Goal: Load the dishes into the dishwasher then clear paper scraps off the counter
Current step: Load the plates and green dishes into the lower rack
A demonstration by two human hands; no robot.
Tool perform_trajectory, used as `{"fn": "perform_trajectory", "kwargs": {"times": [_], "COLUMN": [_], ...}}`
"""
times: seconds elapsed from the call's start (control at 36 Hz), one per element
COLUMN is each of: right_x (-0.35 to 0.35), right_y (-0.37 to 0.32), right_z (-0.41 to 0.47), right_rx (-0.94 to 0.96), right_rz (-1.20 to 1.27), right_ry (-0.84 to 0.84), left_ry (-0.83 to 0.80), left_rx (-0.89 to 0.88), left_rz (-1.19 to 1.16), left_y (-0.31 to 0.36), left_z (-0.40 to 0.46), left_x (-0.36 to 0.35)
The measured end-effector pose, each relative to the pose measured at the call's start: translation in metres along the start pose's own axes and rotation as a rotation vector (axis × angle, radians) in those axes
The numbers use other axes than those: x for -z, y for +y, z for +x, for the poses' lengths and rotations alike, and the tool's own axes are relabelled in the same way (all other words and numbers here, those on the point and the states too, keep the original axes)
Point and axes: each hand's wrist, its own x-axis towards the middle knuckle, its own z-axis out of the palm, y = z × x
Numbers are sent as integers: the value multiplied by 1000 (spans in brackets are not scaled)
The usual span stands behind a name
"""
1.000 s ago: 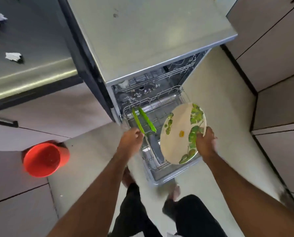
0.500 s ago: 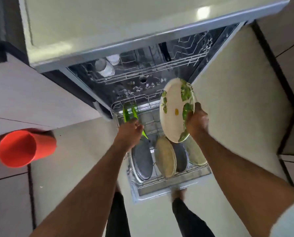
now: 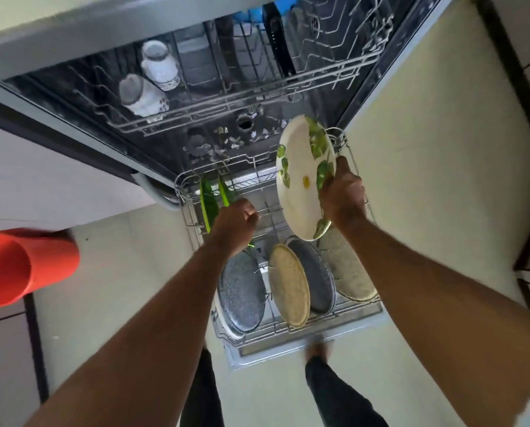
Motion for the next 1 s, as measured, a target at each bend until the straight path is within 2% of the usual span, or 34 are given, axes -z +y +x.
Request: {"fn": "perform_trajectory", "kwargs": {"times": [0.08,0.19,0.36,0.69,0.83,1.0], "right_x": [-17,-43,-65,-62,-52,-19], "right_y": [3,6,-1,10,2,-29], "right_z": [-6,-25,-30,-22,-22,-41], "right_rx": [55,-77,-137,-200,-167,-65], "right_rz": [-52,-64,-55,-7,-54,-65], "right_ry": [-112,-246,-192,-233,-311,-142], "left_ry": [-16,-20,-48,-59,-45,15], "left_rx": [2,6,-28,-41,-33,15], "left_rz": [-31,-56,-30,-44,-34,-90], "left_y": [4,7,4,12,13,22], "left_z": [8,15,21,11,-5,-32], "left_x": [1,2,3,8,23,62]}}
